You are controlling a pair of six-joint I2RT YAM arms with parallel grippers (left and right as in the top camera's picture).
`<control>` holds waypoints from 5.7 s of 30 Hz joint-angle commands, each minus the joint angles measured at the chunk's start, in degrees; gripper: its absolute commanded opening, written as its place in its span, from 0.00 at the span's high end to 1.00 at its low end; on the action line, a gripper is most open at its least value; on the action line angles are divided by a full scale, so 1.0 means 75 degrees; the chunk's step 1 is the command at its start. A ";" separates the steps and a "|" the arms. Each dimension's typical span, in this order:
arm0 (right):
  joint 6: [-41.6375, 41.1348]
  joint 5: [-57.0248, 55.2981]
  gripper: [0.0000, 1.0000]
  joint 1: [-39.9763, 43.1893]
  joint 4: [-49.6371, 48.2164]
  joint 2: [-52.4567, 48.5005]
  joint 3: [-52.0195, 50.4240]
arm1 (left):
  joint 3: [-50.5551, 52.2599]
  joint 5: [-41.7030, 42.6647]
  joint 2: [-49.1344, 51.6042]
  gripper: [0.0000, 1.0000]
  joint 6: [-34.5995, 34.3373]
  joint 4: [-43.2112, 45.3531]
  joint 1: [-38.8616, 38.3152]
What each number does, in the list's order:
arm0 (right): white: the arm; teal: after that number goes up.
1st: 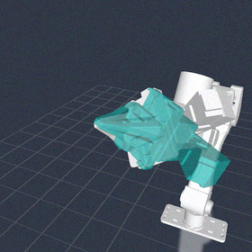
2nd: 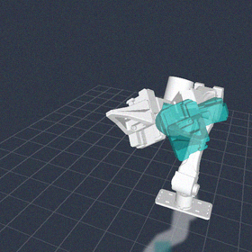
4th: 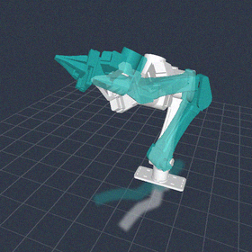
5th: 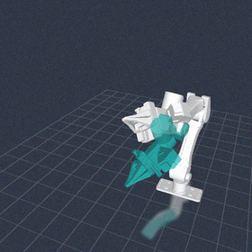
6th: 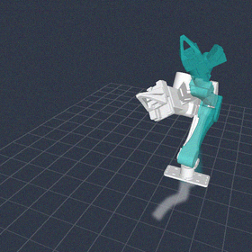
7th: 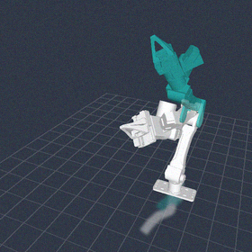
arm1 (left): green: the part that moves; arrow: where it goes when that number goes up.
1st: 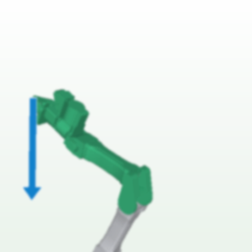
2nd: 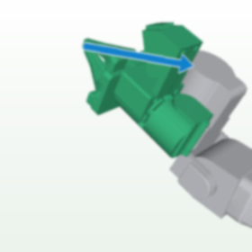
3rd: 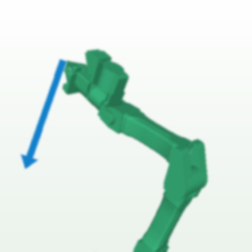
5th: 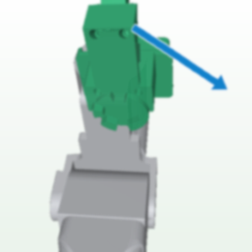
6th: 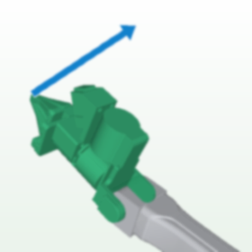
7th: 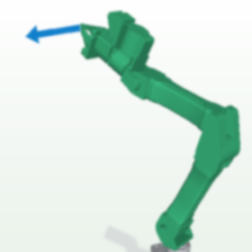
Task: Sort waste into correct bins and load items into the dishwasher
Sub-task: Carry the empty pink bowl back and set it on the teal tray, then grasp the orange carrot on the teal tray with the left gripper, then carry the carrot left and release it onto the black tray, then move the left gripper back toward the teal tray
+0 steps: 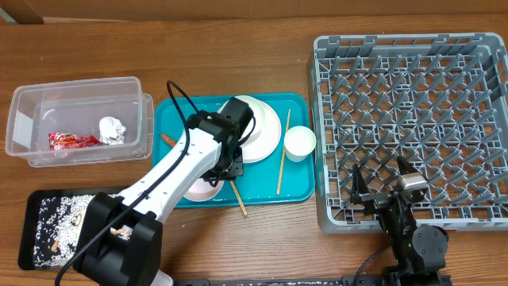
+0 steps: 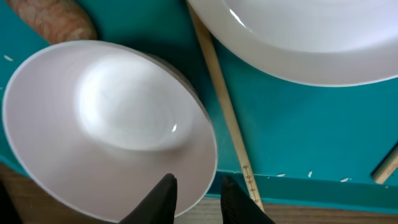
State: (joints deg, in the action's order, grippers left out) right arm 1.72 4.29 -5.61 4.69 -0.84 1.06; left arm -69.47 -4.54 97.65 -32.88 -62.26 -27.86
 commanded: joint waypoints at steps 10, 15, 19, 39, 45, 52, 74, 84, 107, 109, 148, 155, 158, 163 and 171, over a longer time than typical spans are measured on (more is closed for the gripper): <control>0.0029 0.0035 0.00 0.0029 -0.0035 0.0090 -0.0082 | -0.1679 -0.0073 -0.0376 0.67 -0.0344 -0.0478 0.1880; 0.0029 0.0035 0.00 0.0029 -0.0035 0.0090 -0.0082 | -0.1207 -0.0073 -0.0187 0.63 -0.1070 -0.0169 0.2605; 0.0029 0.0035 0.00 0.0029 -0.0035 0.0090 -0.0082 | -0.0583 -0.0073 -0.0131 0.51 -0.1139 0.0627 0.2769; 0.0029 0.0035 0.00 0.0029 -0.0035 0.0090 -0.0082 | 0.1128 -0.0530 0.0096 0.55 -0.1734 0.2812 0.2769; 0.0029 0.0035 0.00 0.0029 -0.0035 0.0090 -0.0082 | 0.1131 -0.0481 0.0335 0.55 -0.1731 0.3171 0.2757; 0.0029 0.0035 0.00 0.0029 -0.0035 0.0090 -0.0082 | 0.1131 -0.0478 0.1040 0.60 -0.1731 0.3232 0.2754; 0.0029 0.0035 0.00 0.0029 -0.0035 0.0090 -0.0082 | -0.0609 -0.0507 0.0006 0.95 -0.0635 0.2189 0.2760; 0.0029 0.0035 0.00 0.0029 -0.0035 0.0090 -0.0082 | -0.1017 -0.0828 -0.1381 0.96 -0.1061 0.0860 0.2830; 0.0029 0.0035 0.00 0.0000 -0.0035 0.0090 -0.0082 | 0.0676 -0.1652 -0.2888 0.96 -0.2500 -0.1818 0.6406; 0.0029 0.0035 0.00 0.0000 -0.0035 0.0090 -0.0082 | 0.1014 -0.1652 -0.2888 0.96 -0.2442 -0.1472 0.6662; 0.0029 0.0035 0.00 0.0000 -0.0035 0.0090 -0.0082 | 0.2614 -0.0726 -0.2879 0.53 -0.0866 0.1786 0.7667; 0.0029 0.0035 0.00 0.0000 -0.0035 0.0090 -0.0082 | 0.0863 0.0688 -0.2882 0.61 0.0277 -0.0189 0.7653; 0.0029 0.0035 0.00 0.0000 -0.0035 0.0090 -0.0082 | 0.0498 0.2661 -0.2894 0.65 0.1886 -0.0551 0.7565; 0.0029 0.0035 0.00 0.0000 -0.0035 0.0090 -0.0082 | 0.0396 0.4450 -0.2897 0.61 0.2320 -0.0871 0.6918; 0.0029 0.0035 0.00 0.0000 -0.0035 0.0090 -0.0082 | 0.0396 0.3713 -0.2894 0.60 0.0825 -0.0306 0.3765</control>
State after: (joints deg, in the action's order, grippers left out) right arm 1.74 4.29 -5.63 4.71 -0.84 1.06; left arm -65.41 25.21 76.71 -20.86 -66.48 9.78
